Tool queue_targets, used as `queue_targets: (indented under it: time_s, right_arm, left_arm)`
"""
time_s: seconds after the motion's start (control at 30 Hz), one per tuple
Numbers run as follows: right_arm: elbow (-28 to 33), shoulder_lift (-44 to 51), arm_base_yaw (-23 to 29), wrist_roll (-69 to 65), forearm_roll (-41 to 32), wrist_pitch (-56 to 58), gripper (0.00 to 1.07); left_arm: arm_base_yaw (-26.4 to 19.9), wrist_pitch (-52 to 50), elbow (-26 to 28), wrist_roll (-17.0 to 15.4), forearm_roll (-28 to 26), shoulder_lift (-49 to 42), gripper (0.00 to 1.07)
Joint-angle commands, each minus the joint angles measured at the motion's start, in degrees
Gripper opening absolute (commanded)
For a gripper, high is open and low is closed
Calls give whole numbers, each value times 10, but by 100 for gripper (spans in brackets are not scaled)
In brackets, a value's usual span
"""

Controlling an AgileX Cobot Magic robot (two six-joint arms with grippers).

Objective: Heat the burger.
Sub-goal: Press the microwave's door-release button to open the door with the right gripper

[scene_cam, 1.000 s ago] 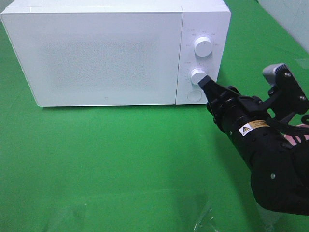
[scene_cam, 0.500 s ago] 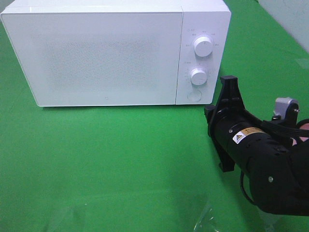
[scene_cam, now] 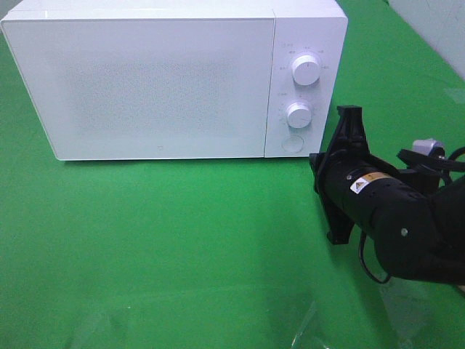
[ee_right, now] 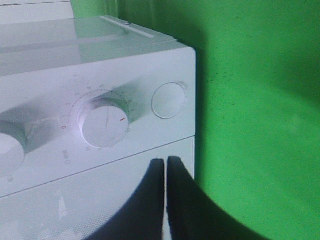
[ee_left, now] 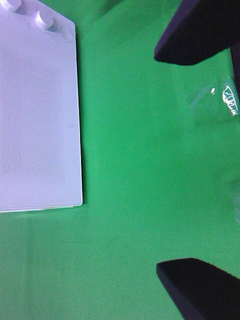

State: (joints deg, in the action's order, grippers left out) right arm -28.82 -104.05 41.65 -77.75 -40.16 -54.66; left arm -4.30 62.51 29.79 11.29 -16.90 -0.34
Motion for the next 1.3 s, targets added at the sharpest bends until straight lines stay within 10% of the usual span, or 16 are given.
queue_targets:
  time_s: [0.03, 1.3]
  right_arm:
    - [-34, -30, -27, -8, 31, 6, 0]
    - [-203, -194, -91, -59, 75, 14, 0]
  left_arm:
    - [1, -10, -2, -3, 1, -6, 96]
    - [1, -10, -2, -3, 1, -2, 96]
